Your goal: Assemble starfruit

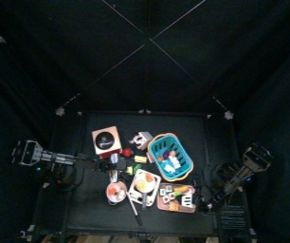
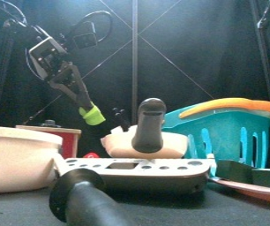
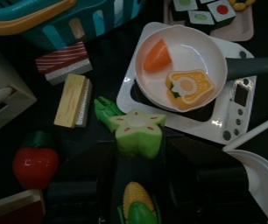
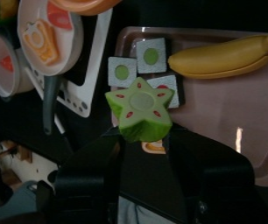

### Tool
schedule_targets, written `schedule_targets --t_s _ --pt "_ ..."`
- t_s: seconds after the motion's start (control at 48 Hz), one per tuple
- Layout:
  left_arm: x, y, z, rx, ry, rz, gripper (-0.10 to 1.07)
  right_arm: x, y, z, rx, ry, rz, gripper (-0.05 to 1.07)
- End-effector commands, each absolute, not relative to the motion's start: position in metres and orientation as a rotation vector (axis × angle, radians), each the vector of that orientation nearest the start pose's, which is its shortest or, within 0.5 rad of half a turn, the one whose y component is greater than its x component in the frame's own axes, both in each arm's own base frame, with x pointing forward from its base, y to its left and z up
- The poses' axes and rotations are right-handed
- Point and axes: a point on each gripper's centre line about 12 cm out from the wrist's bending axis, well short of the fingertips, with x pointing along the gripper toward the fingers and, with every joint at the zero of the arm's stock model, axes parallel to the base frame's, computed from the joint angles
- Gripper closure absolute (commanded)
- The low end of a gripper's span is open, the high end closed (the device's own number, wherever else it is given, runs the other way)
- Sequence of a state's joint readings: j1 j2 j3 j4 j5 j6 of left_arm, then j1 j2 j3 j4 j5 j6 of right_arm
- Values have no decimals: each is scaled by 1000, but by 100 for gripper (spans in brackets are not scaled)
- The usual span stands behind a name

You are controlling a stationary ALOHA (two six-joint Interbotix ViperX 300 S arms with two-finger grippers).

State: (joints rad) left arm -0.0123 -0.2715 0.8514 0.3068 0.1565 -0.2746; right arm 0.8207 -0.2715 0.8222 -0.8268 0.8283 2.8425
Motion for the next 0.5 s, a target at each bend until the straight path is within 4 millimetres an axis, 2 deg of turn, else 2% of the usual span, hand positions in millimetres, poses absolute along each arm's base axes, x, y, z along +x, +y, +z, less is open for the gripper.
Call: schedule_targets --t_s 0.0,0.146,0.292,0.396,0.479 --pt "319 1 197 64 697 16 30 238 151 192 1312 648 -679 49" --pt "325 -1 205 164 614 -37 30 267 139 211 1300 623 -454 49" --pt "330 -9 211 278 514 -119 30 292 115 224 1326 597 -280 49" --pt "329 -12 211 322 498 -146 30 309 98 235 1432 605 -128 49" --pt "330 -12 220 346 479 -145 30 320 79 245 1505 600 -8 49"
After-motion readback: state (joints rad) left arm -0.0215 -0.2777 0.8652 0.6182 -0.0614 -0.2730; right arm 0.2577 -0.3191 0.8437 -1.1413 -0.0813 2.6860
